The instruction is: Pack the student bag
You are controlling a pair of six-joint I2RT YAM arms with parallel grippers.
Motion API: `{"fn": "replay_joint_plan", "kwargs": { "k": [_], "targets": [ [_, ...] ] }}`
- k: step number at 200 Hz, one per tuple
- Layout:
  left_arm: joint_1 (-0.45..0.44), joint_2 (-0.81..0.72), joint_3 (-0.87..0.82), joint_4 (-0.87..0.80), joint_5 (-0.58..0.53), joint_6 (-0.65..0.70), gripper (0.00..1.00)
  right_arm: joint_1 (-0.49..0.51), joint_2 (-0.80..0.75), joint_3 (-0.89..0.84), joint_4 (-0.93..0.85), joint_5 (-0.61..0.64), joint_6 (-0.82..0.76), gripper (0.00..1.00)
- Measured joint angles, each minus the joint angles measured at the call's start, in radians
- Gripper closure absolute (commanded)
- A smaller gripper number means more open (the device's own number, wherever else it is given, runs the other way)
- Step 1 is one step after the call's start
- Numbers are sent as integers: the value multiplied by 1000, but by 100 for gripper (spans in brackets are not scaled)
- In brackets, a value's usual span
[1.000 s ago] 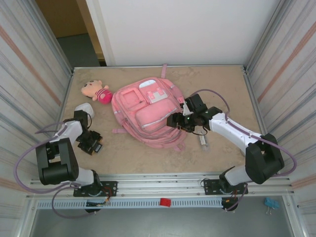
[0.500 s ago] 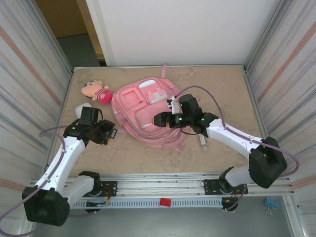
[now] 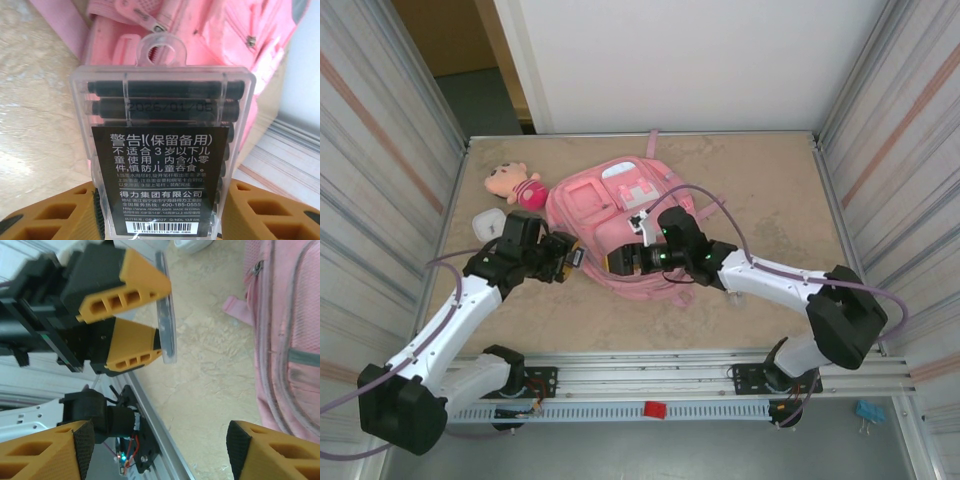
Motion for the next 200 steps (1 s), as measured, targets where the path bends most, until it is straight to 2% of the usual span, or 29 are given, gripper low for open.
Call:
{"fn": "replay_joint_plan", "kwargs": {
  "k": [41,88,129,149,159,173,200],
  "targets": [
    [-24,1,0,72,26,-53,49,51,76,20,18,27,-1,33],
    [-68,6,0,117,34,-94,49,59,145,84,73,59,-6,41],
    [-101,8,0,131,34,-116,49,56,161,102,85,108,-30,63],
    [-117,9,0,134,30,-120,48,53,161,102,93,131,-36,80],
    [-128,12,0,140,23,-125,45,47,161,101,95,136,-39,85],
    [-135,24,1,155,15,-127,35,36,160,98,96,134,-47,90],
    [-164,58,36,120,5,-65,19,-6,107,34,99,132,-45,91]
  ]
}}
